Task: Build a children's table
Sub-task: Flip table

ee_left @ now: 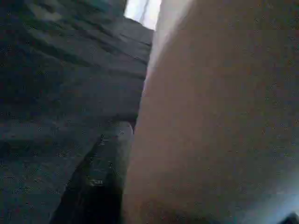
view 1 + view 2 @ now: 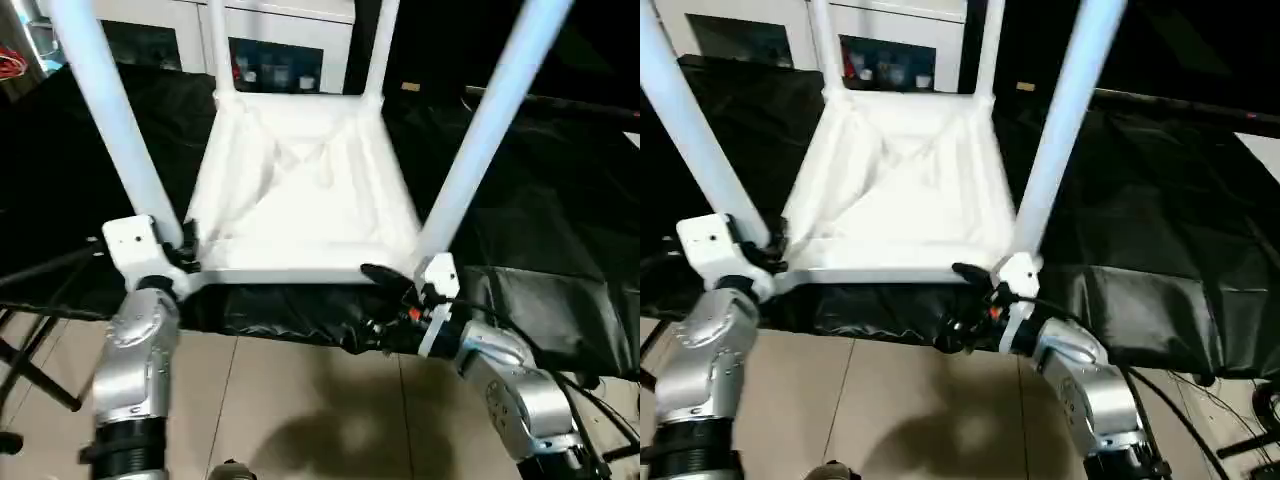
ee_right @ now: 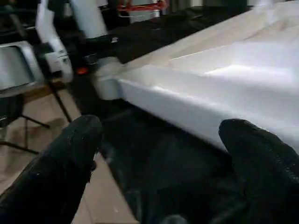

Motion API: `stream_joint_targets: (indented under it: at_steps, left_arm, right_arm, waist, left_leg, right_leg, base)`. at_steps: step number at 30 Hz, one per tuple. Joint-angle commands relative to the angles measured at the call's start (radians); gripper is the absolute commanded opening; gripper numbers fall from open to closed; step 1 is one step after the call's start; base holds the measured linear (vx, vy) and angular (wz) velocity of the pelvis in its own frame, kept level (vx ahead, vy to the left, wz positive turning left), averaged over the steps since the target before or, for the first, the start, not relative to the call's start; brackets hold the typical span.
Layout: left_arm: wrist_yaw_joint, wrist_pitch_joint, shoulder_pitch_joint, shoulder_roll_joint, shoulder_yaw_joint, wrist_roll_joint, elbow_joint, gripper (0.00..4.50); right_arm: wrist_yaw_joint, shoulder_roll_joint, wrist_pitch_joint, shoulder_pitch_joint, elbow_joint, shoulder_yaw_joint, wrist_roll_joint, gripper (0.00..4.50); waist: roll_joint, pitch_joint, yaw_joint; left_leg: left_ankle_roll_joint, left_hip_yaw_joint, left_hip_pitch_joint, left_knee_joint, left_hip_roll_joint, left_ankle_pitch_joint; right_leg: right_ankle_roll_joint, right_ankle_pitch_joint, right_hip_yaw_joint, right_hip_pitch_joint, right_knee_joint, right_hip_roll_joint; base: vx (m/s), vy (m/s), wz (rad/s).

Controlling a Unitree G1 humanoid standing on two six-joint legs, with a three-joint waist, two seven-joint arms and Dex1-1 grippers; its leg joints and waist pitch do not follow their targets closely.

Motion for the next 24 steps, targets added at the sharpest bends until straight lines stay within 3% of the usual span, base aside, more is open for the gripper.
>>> stream_joint_targets:
  at_steps: [1,3,4,6,7,11,15,18,20,21,23,24]
  left_arm:
    - [-0.04,0.055,-0.034,-0.061,-0.022,-0.126,-0.006,2.25]
    - [-0.036,0.077,-0.044,-0.083,-0.021,-0.147,-0.01,2.25]
    - [-0.036,0.091,-0.057,-0.107,-0.037,-0.14,-0.011,2.25]
    - [-0.036,0.091,-0.057,-0.107,-0.037,-0.14,-0.011,2.25]
    - [-0.03,0.092,-0.069,-0.128,-0.05,-0.13,-0.006,2.25]
    - [-0.015,0.082,-0.084,-0.15,-0.052,-0.127,0.001,2.25]
    - [0.006,0.077,-0.092,-0.166,-0.051,-0.129,0.013,2.25]
    - [0.01,0.068,-0.092,-0.17,-0.047,-0.122,0.021,2.25]
    - [0.011,0.065,-0.093,-0.17,-0.045,-0.12,0.023,2.25]
    - [0.01,0.057,-0.089,-0.166,-0.048,-0.105,0.025,2.25]
    - [0.009,0.055,-0.087,-0.166,-0.049,-0.101,0.024,2.25]
    - [0.006,0.047,-0.081,-0.16,-0.054,-0.088,0.026,2.25]
  right_arm:
    - [0.013,-0.009,0.016,0.0,-0.026,0.002,0.022,4.5]
    - [0.02,-0.012,0.033,0.002,-0.03,0.004,0.03,4.5]
    - [0.005,-0.004,0.063,-0.004,-0.02,-0.002,0.038,4.5]
    - [0.005,-0.004,0.063,-0.004,-0.02,-0.002,0.038,4.5]
    - [-0.063,0.028,0.074,-0.033,0.024,-0.032,0.032,4.5]
    - [-0.138,0.07,0.098,-0.07,0.069,-0.075,0.048,4.5]
    - [-0.221,0.144,0.105,-0.123,0.13,-0.153,0.123,4.5]
    - [-0.277,0.175,0.1,-0.158,0.18,-0.197,0.144,4.5]
    - [-0.291,0.184,0.099,-0.168,0.191,-0.21,0.151,4.5]
    - [-0.295,0.211,0.109,-0.187,0.194,-0.256,0.211,4.5]
    - [-0.293,0.215,0.11,-0.188,0.191,-0.263,0.221,4.5]
    - [-0.291,0.228,0.116,-0.19,0.18,-0.285,0.254,4.5]
  waist:
    - [0.008,-0.072,-0.005]
    - [0.007,-0.071,-0.003]
    - [-0.002,-0.07,-0.004]
    - [0.002,-0.071,-0.002]
    - [-0.003,-0.071,-0.004]
    - [-0.001,-0.073,-0.01]
    - [-0.003,-0.076,-0.009]
    - [-0.01,-0.076,-0.023]
    - [-0.008,-0.076,-0.027]
    - [-0.017,-0.076,-0.03]
    - [-0.011,-0.076,-0.033]
    - [-0.013,-0.077,-0.035]
  left_leg:
    - [0.018,0.008,0.02,-0.064,0.015,-0.233]
    - [0.016,0.008,0.018,-0.064,0.015,-0.235]
    - [0.016,0.009,0.015,-0.065,0.014,-0.239]
    - [0.013,0.007,0.014,-0.066,0.015,-0.233]
    - [0.008,0.006,0.012,-0.066,0.014,-0.222]
    - [-0.002,0.007,0.013,-0.065,0.012,-0.22]
    - [0.001,0.006,0.01,-0.063,0.012,-0.19]
    - [0.003,0.006,0.006,-0.063,0.009,-0.186]
    - [0.0,0.005,0.007,-0.064,0.011,-0.189]
    - [0.002,0.008,0.007,-0.062,0.01,-0.19]
    - [0.006,0.006,0.007,-0.062,0.011,-0.185]
    - [0.009,0.008,0.008,-0.061,0.011,-0.176]
  right_leg:
    - [-0.17,-0.113,0.025,0.038,-0.06,-0.027]
    - [-0.165,-0.126,0.025,0.038,-0.062,-0.027]
    - [-0.157,-0.147,0.025,0.041,-0.065,-0.028]
    - [-0.148,-0.162,0.024,0.042,-0.065,-0.03]
    - [-0.132,-0.174,0.023,0.042,-0.066,-0.03]
    - [-0.13,-0.187,0.023,0.037,-0.065,-0.029]
    - [-0.128,-0.141,0.022,0.041,-0.058,-0.029]
    - [-0.127,-0.144,0.02,0.042,-0.056,-0.03]
    - [-0.121,-0.157,0.021,0.042,-0.058,-0.031]
    - [-0.117,-0.16,0.021,0.042,-0.059,-0.03]
    - [-0.119,-0.158,0.021,0.041,-0.058,-0.032]
    - [-0.119,-0.145,0.021,0.041,-0.057,-0.031]
  base:
    - [0.0,0.0,0.0]
    - [0.0,0.0,0.0]
    - [0.0,0.0,0.0]
    - [0.0,0.0,0.0]
    - [0.0,0.0,0.0]
    - [0.0,0.0,0.0]
    - [0.0,0.0,0.0]
    - [0.0,0.0,0.0]
    - [0.0,0.0,0.0]
    - [0.0,0.0,0.0]
    - [0.0,0.0,0.0]
    - [0.0,0.0,0.0]
